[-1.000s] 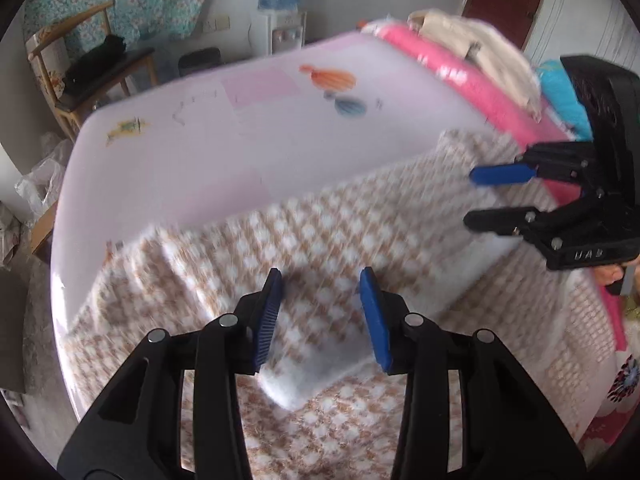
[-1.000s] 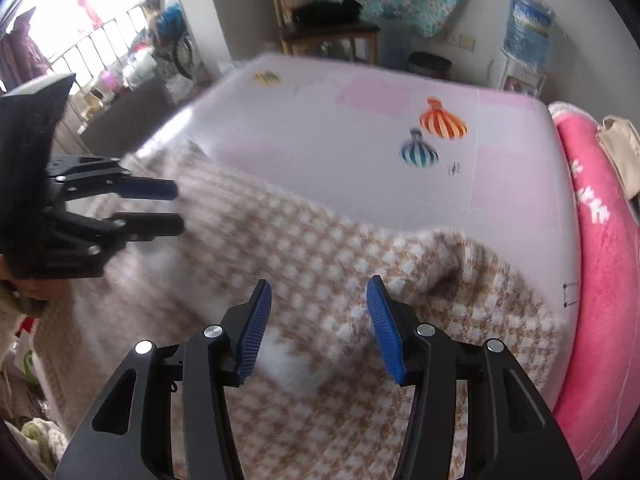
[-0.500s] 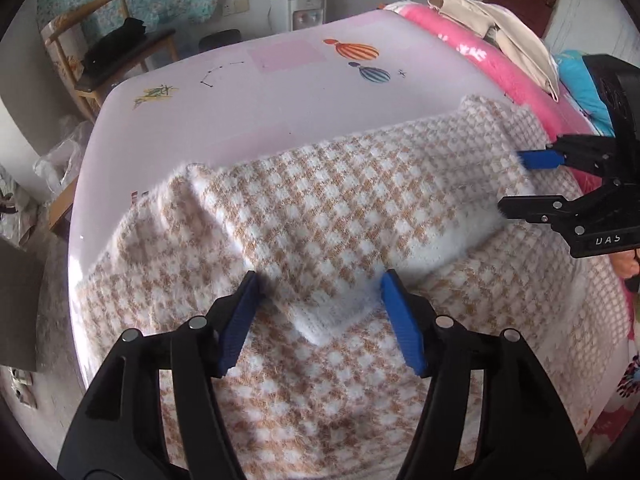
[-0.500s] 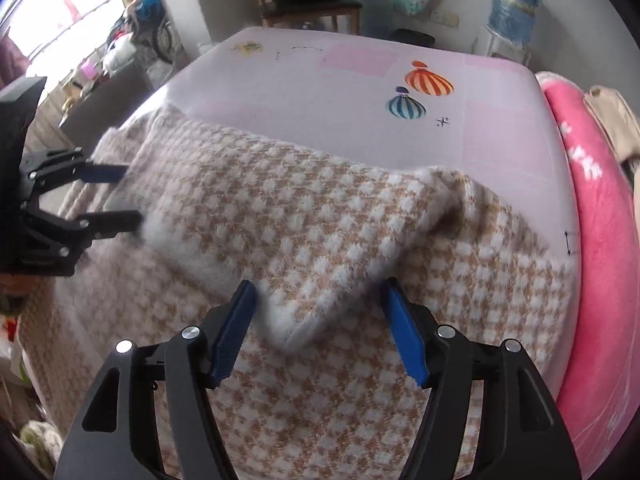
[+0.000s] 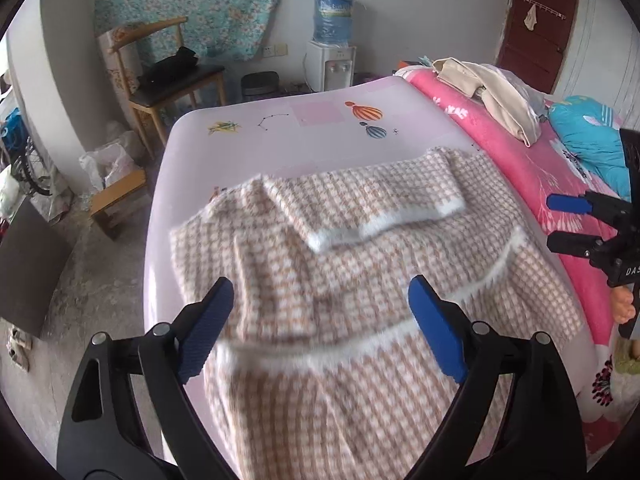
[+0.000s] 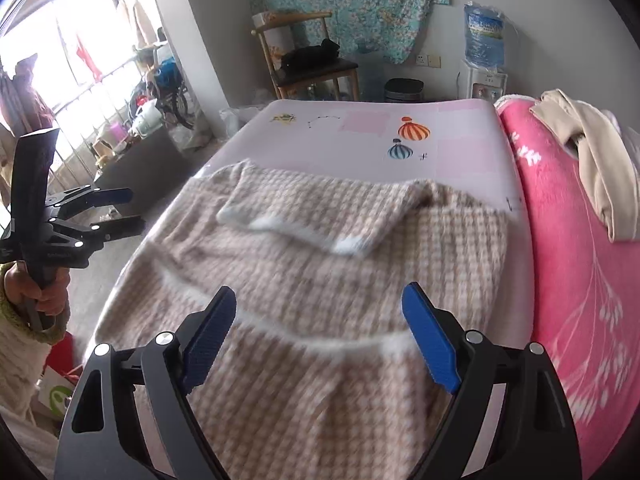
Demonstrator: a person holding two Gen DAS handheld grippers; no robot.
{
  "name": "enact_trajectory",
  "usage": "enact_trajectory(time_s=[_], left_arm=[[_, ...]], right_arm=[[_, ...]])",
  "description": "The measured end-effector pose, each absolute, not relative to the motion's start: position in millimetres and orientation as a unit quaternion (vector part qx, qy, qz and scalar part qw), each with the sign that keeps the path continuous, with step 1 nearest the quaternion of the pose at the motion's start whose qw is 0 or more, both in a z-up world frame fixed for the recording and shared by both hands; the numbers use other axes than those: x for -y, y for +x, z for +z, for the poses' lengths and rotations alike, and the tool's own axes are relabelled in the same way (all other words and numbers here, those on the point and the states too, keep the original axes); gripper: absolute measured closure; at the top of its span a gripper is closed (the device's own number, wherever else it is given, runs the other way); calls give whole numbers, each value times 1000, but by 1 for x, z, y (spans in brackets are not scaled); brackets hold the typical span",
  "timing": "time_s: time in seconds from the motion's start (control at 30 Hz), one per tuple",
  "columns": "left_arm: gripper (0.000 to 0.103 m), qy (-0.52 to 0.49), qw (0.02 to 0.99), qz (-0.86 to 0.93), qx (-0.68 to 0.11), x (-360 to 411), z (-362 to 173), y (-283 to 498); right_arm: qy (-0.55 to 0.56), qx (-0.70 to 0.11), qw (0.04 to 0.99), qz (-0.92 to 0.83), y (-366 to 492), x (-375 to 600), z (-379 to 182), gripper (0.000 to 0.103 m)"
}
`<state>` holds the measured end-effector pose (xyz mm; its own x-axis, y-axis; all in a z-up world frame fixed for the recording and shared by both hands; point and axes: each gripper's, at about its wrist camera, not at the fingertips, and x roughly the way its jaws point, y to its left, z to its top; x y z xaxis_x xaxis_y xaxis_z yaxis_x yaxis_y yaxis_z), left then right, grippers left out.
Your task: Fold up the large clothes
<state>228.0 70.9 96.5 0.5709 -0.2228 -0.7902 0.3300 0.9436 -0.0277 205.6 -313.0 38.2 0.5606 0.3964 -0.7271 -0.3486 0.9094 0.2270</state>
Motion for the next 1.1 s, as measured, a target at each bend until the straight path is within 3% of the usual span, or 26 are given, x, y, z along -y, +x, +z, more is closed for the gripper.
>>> enact_trajectory(time_s=[0.4, 0.57, 1.1], left_arm=[[15, 51, 872, -90, -478, -75, 16, 131], [15, 61, 873, -67, -479, -69, -12, 109], [14, 35, 889, -62, -452, -77, -19, 104]], right_arm=[[69, -458, 868, 176, 119, 292, -31, 19], [69, -459, 869, 172, 110, 286, -36, 19], [32, -426, 890, 159, 113, 268, -25, 20]])
